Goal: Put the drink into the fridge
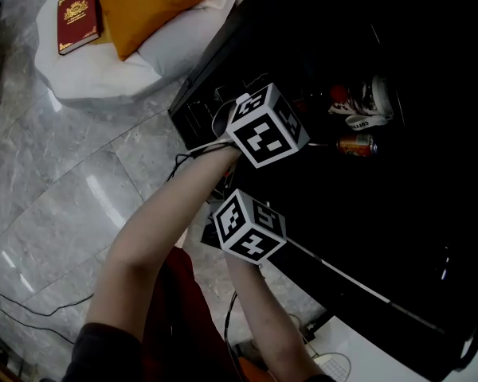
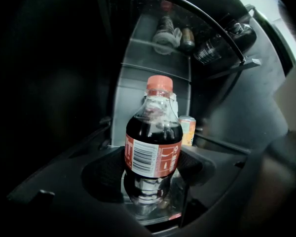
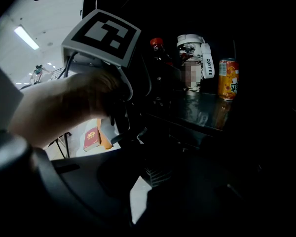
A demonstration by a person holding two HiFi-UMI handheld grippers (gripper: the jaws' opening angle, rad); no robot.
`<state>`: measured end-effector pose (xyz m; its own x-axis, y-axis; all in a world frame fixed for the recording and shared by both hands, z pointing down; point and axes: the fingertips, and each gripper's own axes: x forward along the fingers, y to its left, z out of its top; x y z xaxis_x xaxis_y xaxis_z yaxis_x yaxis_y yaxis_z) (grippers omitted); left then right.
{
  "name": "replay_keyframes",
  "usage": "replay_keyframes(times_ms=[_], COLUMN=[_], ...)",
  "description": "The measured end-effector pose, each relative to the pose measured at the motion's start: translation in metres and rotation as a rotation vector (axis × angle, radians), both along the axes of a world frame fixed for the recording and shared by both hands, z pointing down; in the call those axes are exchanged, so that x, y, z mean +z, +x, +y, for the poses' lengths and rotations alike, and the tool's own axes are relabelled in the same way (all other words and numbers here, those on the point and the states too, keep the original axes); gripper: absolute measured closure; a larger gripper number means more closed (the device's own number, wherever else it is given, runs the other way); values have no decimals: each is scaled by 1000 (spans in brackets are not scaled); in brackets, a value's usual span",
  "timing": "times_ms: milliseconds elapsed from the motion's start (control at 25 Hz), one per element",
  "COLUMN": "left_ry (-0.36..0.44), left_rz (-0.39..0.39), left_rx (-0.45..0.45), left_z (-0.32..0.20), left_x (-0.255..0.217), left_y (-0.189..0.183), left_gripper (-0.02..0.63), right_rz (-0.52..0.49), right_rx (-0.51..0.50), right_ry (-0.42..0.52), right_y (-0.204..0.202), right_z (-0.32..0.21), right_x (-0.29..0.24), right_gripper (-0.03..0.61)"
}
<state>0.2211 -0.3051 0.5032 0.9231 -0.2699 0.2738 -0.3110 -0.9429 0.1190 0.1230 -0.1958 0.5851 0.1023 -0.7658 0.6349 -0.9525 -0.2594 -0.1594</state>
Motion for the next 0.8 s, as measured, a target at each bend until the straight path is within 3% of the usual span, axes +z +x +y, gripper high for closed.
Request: replay_keyframes(times_ms=[520,800], left_ry=[43,74], left_rz=[-20,20], left_rx=[-5,-26], left_z=[-1,-4], left_x=[5,-9], left_y=[9,3], left_gripper=[288,232], right_rz=[0,3], right_rx=[-4,2], right_ry=[8,3], right_y=[1,4], right_z=[-7,-6], right_x=[-1,0], right_gripper=[561,561])
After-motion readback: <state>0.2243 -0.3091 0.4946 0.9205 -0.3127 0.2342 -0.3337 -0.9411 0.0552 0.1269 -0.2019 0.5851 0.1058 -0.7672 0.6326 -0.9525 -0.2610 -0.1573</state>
